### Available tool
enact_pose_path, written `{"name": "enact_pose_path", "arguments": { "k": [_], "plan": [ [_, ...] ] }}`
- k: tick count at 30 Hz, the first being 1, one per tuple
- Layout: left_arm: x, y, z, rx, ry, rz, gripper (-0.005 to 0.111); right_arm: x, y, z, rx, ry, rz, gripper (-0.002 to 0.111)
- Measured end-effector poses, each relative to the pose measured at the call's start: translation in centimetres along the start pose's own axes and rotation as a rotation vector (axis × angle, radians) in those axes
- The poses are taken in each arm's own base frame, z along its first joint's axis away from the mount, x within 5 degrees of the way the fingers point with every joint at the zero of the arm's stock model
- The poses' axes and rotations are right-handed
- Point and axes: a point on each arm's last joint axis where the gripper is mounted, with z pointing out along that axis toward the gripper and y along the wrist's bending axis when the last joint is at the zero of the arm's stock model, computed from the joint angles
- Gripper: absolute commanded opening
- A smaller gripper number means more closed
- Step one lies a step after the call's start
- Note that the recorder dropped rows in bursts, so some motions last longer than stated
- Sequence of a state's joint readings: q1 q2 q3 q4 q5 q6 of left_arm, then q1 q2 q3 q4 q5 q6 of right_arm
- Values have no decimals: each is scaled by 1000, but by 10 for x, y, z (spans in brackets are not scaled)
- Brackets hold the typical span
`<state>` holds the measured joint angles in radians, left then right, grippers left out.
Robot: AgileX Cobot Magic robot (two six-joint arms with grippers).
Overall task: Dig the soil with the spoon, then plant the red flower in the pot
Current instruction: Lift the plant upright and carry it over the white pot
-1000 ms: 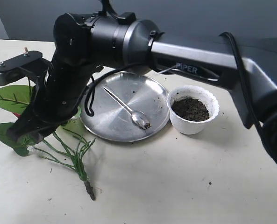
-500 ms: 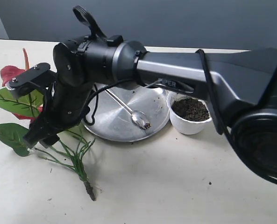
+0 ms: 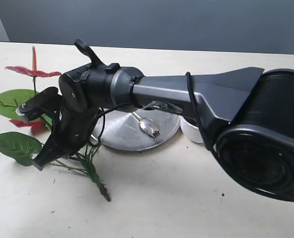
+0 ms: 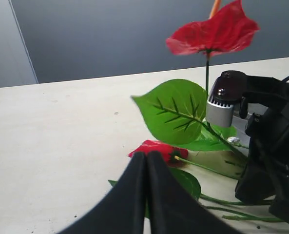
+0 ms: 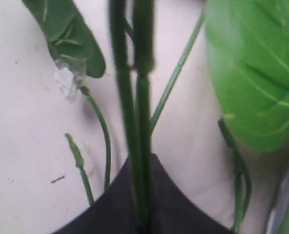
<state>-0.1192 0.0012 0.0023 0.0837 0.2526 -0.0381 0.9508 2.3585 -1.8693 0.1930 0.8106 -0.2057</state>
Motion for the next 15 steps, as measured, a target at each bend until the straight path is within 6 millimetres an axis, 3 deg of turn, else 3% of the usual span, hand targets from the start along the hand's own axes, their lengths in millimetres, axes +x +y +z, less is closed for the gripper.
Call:
{"name": "enact_pose_path", "arguments": {
  "k": [3,6,12,15],
  "plan": [
    [0,0,0,0,0,0,1,-7,1,-12,7,-51,-1,0],
    [0,0,0,0,0,0,1,-21,2,-41,19,-176,2,0],
    [0,0,0,0,0,0,1,-50,-15,-130,87,-521,29,0],
    [0,0,0,0,0,0,1,-51,-31,-174,130,-652,61,0]
  ]
}}
